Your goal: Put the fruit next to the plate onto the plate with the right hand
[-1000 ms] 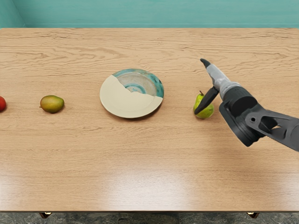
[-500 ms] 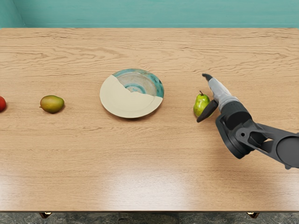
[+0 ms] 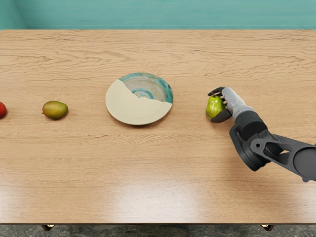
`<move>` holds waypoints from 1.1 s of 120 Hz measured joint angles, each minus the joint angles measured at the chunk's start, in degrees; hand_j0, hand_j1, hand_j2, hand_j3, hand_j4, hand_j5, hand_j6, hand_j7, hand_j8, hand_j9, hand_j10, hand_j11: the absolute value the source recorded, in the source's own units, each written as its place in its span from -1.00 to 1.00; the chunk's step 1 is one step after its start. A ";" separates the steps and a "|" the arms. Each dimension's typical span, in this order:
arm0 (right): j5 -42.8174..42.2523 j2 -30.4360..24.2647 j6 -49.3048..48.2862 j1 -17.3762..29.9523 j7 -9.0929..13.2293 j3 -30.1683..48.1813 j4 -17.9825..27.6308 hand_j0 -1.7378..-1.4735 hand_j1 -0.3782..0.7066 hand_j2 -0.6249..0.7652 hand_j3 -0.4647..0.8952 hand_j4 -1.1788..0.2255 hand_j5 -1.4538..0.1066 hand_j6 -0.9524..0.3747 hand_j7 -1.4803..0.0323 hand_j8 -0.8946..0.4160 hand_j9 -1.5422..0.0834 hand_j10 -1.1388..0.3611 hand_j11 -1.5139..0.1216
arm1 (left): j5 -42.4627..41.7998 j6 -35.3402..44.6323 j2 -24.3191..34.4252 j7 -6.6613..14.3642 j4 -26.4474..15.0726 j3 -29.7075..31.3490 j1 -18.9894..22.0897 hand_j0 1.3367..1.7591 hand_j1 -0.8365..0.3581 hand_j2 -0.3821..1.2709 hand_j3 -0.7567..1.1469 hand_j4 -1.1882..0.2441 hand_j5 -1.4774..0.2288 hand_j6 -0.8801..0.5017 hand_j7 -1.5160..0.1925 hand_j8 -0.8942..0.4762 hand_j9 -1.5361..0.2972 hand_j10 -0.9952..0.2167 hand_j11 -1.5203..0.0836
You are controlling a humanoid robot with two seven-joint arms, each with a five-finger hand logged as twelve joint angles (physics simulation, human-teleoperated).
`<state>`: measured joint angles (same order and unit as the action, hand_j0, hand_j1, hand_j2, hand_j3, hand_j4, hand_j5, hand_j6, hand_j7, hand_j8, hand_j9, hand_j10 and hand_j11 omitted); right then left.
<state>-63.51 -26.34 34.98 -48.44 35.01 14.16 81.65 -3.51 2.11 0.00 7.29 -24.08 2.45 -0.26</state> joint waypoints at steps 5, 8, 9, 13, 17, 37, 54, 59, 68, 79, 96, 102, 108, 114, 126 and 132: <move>-0.11 0.07 -0.02 0.04 0.03 0.01 0.00 -0.38 -0.03 -0.08 -0.32 0.06 0.09 -0.10 0.16 -0.24 0.15 -0.11 0.11 | 0.00 0.00 0.00 0.00 0.00 0.00 0.00 0.52 0.98 -0.54 -0.21 0.66 0.73 0.27 0.77 0.31 0.68 0.64 0.90; -0.17 0.10 -0.02 0.06 0.04 0.02 0.00 -0.38 -0.01 -0.05 -0.32 0.07 0.07 -0.09 0.13 -0.23 0.13 -0.13 0.09 | 0.00 0.00 0.00 0.00 0.00 0.00 0.00 0.52 0.98 -0.54 -0.21 0.66 0.73 0.27 0.77 0.31 0.68 0.64 0.90; -0.18 0.10 -0.03 0.06 0.05 0.02 0.00 -0.37 -0.01 -0.05 -0.32 0.07 0.06 -0.08 0.12 -0.22 0.12 -0.14 0.08 | 0.00 0.00 0.00 0.00 0.00 0.00 0.00 0.52 0.98 -0.54 -0.21 0.66 0.73 0.27 0.77 0.31 0.68 0.64 0.90; -0.26 0.13 -0.03 0.08 0.06 0.02 0.00 -0.37 0.00 -0.01 -0.32 0.07 0.03 -0.07 0.09 -0.21 0.09 -0.14 0.05 | 0.00 0.00 0.00 0.00 0.00 -0.01 0.00 0.52 0.98 -0.54 -0.21 0.66 0.73 0.27 0.77 0.31 0.68 0.64 0.90; -0.38 0.17 -0.03 0.14 0.08 0.04 0.00 -0.37 0.01 0.02 -0.32 0.08 0.01 -0.07 0.06 -0.21 0.07 -0.14 0.03 | 0.00 0.00 0.00 0.00 0.00 -0.01 0.00 0.52 0.98 -0.54 -0.21 0.66 0.73 0.27 0.77 0.31 0.68 0.64 0.90; 0.05 0.21 -0.01 -0.20 0.03 0.40 0.00 -0.37 0.04 0.27 -0.32 -0.07 -0.10 -0.14 -0.05 -0.24 -0.03 -0.17 -0.08 | 0.00 0.00 0.00 0.00 0.00 0.00 0.00 0.52 0.98 -0.54 -0.21 0.66 0.73 0.27 0.77 0.31 0.68 0.64 0.90; 0.44 -0.24 0.02 -2.19 0.01 0.56 -0.04 -0.38 0.08 0.47 -0.32 -0.14 -0.15 -0.26 -0.09 -0.30 -0.07 -0.21 -0.11 | 0.00 0.00 0.00 0.00 0.00 0.01 0.00 0.52 0.98 -0.54 -0.21 0.66 0.73 0.27 0.77 0.31 0.68 0.64 0.90; 0.54 -0.27 0.03 -3.01 0.01 0.57 -0.06 -0.39 0.08 0.50 -0.32 -0.16 -0.15 -0.28 -0.10 -0.31 -0.08 -0.22 -0.12 | 0.00 0.00 0.00 0.00 0.00 0.01 0.00 0.52 0.98 -0.54 -0.21 0.66 0.73 0.27 0.77 0.31 0.68 0.64 0.90; 0.71 0.04 0.04 -4.85 0.02 0.62 -0.11 -0.39 0.11 0.59 -0.32 -0.17 -0.16 -0.31 -0.10 -0.33 -0.09 -0.24 -0.12 | 0.00 0.00 0.00 0.00 0.00 0.01 0.00 0.52 0.98 -0.54 -0.21 0.66 0.73 0.27 0.77 0.31 0.68 0.64 0.90; 1.66 0.47 0.04 -7.01 0.02 0.66 -0.14 -0.39 0.14 0.64 -0.32 -0.19 -0.17 -0.32 -0.11 -0.34 -0.09 -0.24 -0.13 | 0.00 0.00 0.00 0.00 0.00 0.01 0.00 0.52 0.98 -0.54 -0.21 0.66 0.73 0.27 0.77 0.31 0.68 0.64 0.90; 2.59 4.53 0.04 -9.23 0.04 0.67 -1.60 -0.40 0.16 0.71 -0.32 -0.19 -0.18 -0.33 -0.11 -0.34 -0.10 -0.24 -0.13 | -0.01 0.00 0.00 0.00 0.00 0.01 0.00 0.52 0.98 -0.54 -0.20 0.66 0.73 0.27 0.77 0.31 0.68 0.64 0.90; 2.78 6.08 -0.18 -10.05 0.05 0.66 -2.16 -0.40 0.17 0.71 -0.32 -0.19 -0.19 -0.33 -0.12 -0.34 -0.10 -0.24 -0.13 | -0.01 0.00 0.00 0.00 0.00 0.01 0.00 0.52 0.98 -0.54 -0.20 0.66 0.73 0.27 0.77 0.31 0.68 0.64 0.90; 2.89 7.75 -0.69 -11.10 0.07 0.66 -2.52 -0.40 0.16 0.70 -0.32 -0.19 -0.19 -0.33 -0.12 -0.33 -0.11 -0.24 -0.13 | -0.01 0.00 0.00 0.00 0.00 0.01 0.00 0.52 0.98 -0.54 -0.20 0.66 0.73 0.27 0.77 0.31 0.68 0.64 0.90; 2.95 9.59 -1.10 -11.96 0.07 0.66 -2.83 -0.40 0.17 0.71 -0.32 -0.19 -0.20 -0.32 -0.12 -0.33 -0.11 -0.24 -0.13 | -0.01 0.00 0.00 0.00 0.00 0.01 0.00 0.52 0.98 -0.54 -0.20 0.66 0.73 0.27 0.77 0.31 0.68 0.64 0.90; 3.08 12.76 -2.24 -13.07 0.05 0.66 -3.27 -0.40 0.18 0.71 -0.32 -0.19 -0.21 -0.32 -0.12 -0.32 -0.12 -0.24 -0.14 | -0.01 0.00 0.00 0.00 0.00 0.01 0.00 0.52 0.98 -0.54 -0.20 0.66 0.73 0.27 0.77 0.31 0.68 0.64 0.90; 3.13 14.03 -2.71 -13.37 0.05 0.66 -3.39 -0.40 0.19 0.73 -0.32 -0.18 -0.21 -0.31 -0.12 -0.31 -0.12 -0.23 -0.14 | -0.01 0.00 0.00 0.00 0.00 0.02 0.00 0.52 0.98 -0.54 -0.20 0.66 0.73 0.27 0.77 0.31 0.68 0.64 0.90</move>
<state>-60.37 -12.31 32.27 -61.81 35.05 14.81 78.26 -3.52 2.11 0.00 7.30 -24.08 2.47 -0.26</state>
